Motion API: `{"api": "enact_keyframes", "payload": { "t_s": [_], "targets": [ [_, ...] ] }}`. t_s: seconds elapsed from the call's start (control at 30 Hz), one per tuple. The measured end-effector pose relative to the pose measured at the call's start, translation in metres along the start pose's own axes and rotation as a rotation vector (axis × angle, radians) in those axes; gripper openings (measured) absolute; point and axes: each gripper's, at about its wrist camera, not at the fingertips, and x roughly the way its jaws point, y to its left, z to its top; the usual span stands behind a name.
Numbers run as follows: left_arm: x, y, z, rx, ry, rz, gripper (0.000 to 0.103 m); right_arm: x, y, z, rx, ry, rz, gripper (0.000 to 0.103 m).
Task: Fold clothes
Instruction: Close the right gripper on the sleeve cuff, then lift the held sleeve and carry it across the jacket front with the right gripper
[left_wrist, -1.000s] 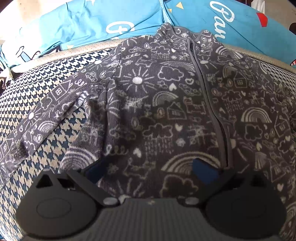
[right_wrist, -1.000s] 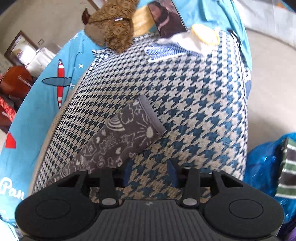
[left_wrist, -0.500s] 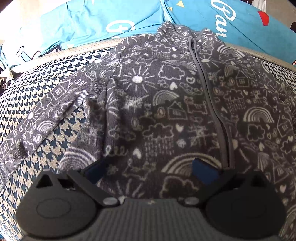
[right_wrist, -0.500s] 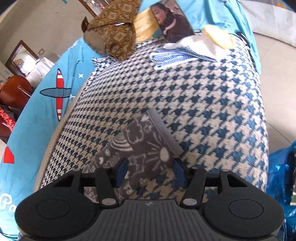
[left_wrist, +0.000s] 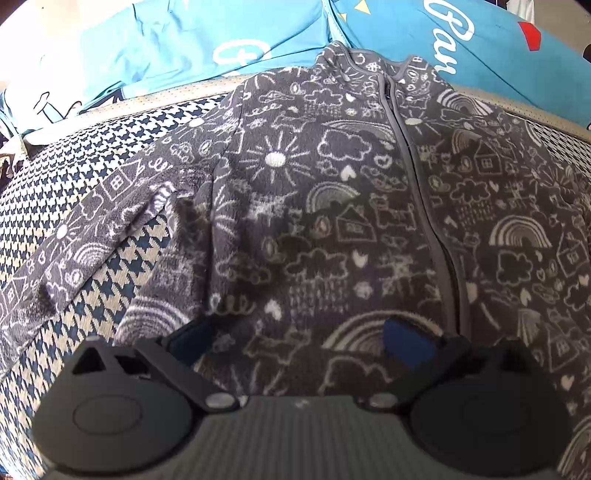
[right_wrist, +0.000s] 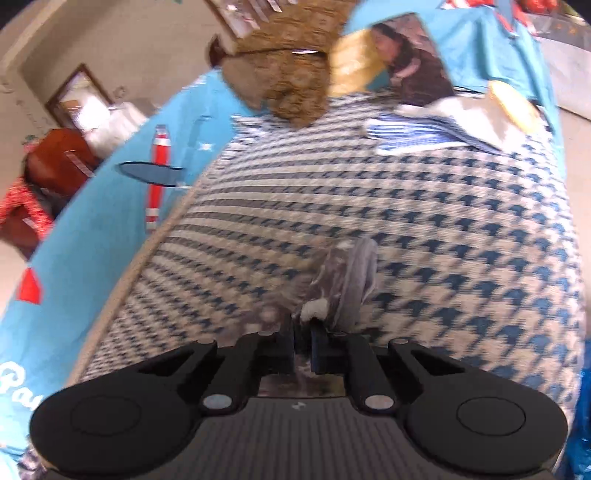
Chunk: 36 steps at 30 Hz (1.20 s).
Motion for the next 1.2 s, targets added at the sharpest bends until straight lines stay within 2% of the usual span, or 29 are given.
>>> {"api": "enact_keyframes", "payload": {
  "t_s": [0.23, 0.87, 1.2],
  "targets": [
    [0.001, 0.0, 0.001, 0.0, 0.0, 0.001, 0.103, -0.011, 0.043, -0.013, -0.051, 0.023, 0.2, 0.01],
    [0.0, 0.013, 0.01, -0.078, -0.003, -0.04, 0.103, -0.028, 0.164, -0.086, -0.24, 0.084, 0.463, 0.01],
    [-0.004, 0.025, 0.02, -0.102, -0.04, 0.018, 0.103, -0.036, 0.213, -0.126, -0.349, 0.115, 0.617, 0.011]
  ]
}}
